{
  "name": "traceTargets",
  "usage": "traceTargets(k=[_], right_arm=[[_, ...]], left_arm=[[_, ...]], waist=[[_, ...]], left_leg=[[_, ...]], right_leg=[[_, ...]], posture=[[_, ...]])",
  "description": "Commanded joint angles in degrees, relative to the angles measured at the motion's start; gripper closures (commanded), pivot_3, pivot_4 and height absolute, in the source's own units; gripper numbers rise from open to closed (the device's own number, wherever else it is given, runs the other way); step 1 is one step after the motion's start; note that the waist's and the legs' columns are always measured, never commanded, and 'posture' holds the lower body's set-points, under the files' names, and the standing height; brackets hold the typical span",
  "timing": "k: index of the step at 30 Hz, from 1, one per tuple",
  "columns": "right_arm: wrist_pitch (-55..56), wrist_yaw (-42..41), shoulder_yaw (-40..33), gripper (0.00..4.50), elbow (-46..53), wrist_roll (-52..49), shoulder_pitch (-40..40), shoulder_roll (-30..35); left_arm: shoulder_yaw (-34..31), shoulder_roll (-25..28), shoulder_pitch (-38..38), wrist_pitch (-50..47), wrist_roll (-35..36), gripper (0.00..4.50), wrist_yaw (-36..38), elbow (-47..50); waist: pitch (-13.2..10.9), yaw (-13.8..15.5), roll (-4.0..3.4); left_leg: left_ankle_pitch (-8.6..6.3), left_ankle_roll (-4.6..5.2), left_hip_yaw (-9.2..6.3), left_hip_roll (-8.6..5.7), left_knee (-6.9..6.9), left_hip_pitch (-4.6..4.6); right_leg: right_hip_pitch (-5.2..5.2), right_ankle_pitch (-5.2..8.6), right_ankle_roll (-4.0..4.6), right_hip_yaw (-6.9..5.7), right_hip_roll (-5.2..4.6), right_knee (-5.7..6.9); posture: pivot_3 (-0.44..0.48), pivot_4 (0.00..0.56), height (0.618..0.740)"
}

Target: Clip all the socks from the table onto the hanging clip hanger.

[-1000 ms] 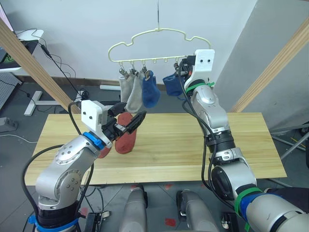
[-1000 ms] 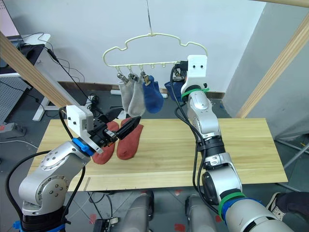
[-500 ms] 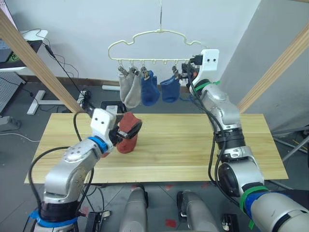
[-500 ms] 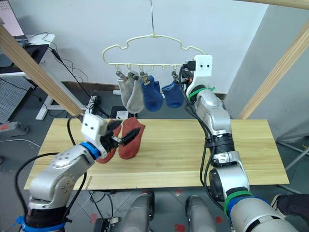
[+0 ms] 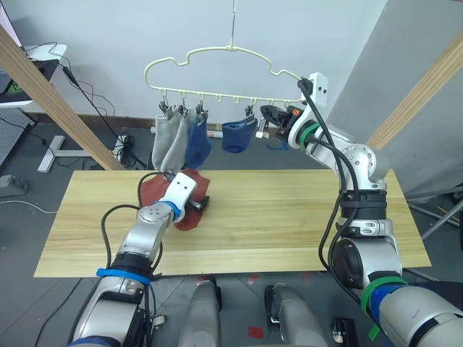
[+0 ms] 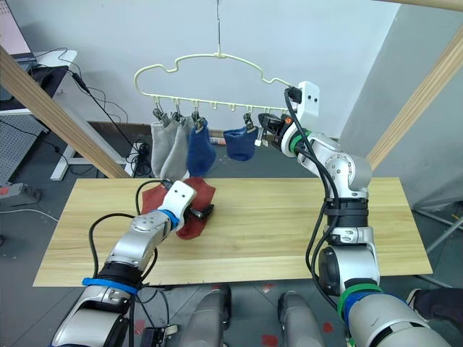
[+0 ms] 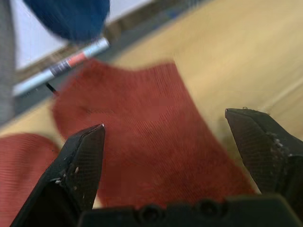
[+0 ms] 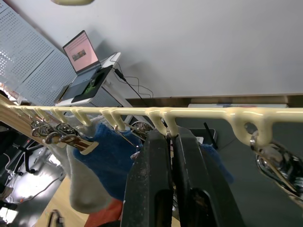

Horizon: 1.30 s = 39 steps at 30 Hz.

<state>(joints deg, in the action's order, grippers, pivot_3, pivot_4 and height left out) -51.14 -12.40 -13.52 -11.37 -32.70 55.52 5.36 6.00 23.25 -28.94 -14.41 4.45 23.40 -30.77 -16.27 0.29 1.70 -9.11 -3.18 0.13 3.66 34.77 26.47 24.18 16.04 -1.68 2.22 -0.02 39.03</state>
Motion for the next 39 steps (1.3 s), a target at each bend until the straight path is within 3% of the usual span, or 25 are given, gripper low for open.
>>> traceTargets(k=[1,12,18,22,26,32,39], right_arm=[[-1.85,1.44,-0.31,4.5,2.42,-0.82,-0.98,-0.15],[-1.6,2.0,-0.4,4.5,2.96,-0.49,-1.65,-0.06],[-1.24,1.54,-0.14,4.5,2.4,-0.05,-2.11,0.74],[-1.4,0.65,0.03,4.5,1.74,0.1,-2.36,2.08],[-5.06,1.89,-2.6,4.5,1.06,-1.9,-1.89,3.07],[-14.53,8.83,-10.28,4.5,0.28,-7.64,-0.27,2.13],[-22.15,21.03,-21.66,4.5,-0.48,-15.32,3.19,-2.36]], left_arm=[[0.55,0.01,-1.32,0.69,-2.12,0.38,1.83,-5.05],[-0.78,-0.28,1.44,0.15,-0.93,2.76,6.29,0.64],[-2.64,-1.26,5.22,-1.38,1.92,4.39,8.4,9.12],[-4.88,-3.09,8.02,-2.07,6.49,4.48,10.18,17.32],[-7.51,-6.12,11.0,-2.4,16.14,4.48,14.95,30.55],[-5.65,-7.24,13.07,-0.29,18.15,4.48,16.02,41.19],[-3.31,-9.8,12.66,-0.26,17.3,4.48,13.81,44.45]], waist=[[0.0,-0.07,0.0],[0.0,-0.42,0.0],[0.0,-0.4,0.0],[-0.01,-0.26,0.0],[-0.01,-0.26,0.0],[0.0,-0.27,0.0],[0.0,-0.17,0.0]], left_leg=[[0.0,0.0,-0.01,0.0,0.01,-0.01],[0.0,0.0,0.0,0.0,0.03,-0.04],[0.0,0.0,-0.01,0.0,0.03,-0.03],[0.0,0.0,-0.04,-0.01,0.03,-0.01],[0.0,0.0,-0.04,-0.02,0.03,0.0],[0.0,0.0,-0.06,-0.03,0.04,-0.05],[0.0,0.01,-0.09,-0.08,0.07,-0.01]], right_leg=[[-0.01,0.0,0.0,-0.02,0.0,0.01],[-0.03,-0.02,-0.04,0.01,0.0,0.03],[-0.03,-0.02,-0.04,0.0,-0.01,0.03],[-0.03,-0.02,-0.04,-0.01,-0.03,0.03],[-0.05,-0.02,-0.04,-0.01,-0.05,0.01],[-0.13,-0.02,-0.03,-0.01,-0.05,0.0],[-0.13,-0.01,-0.04,-0.02,-0.05,-0.02]], posture=[[0.004,0.299,0.74],[0.018,0.305,0.74],[0.024,0.309,0.74],[0.028,0.309,0.74],[0.027,0.308,0.74],[0.02,0.306,0.74],[0.016,0.304,0.74]])
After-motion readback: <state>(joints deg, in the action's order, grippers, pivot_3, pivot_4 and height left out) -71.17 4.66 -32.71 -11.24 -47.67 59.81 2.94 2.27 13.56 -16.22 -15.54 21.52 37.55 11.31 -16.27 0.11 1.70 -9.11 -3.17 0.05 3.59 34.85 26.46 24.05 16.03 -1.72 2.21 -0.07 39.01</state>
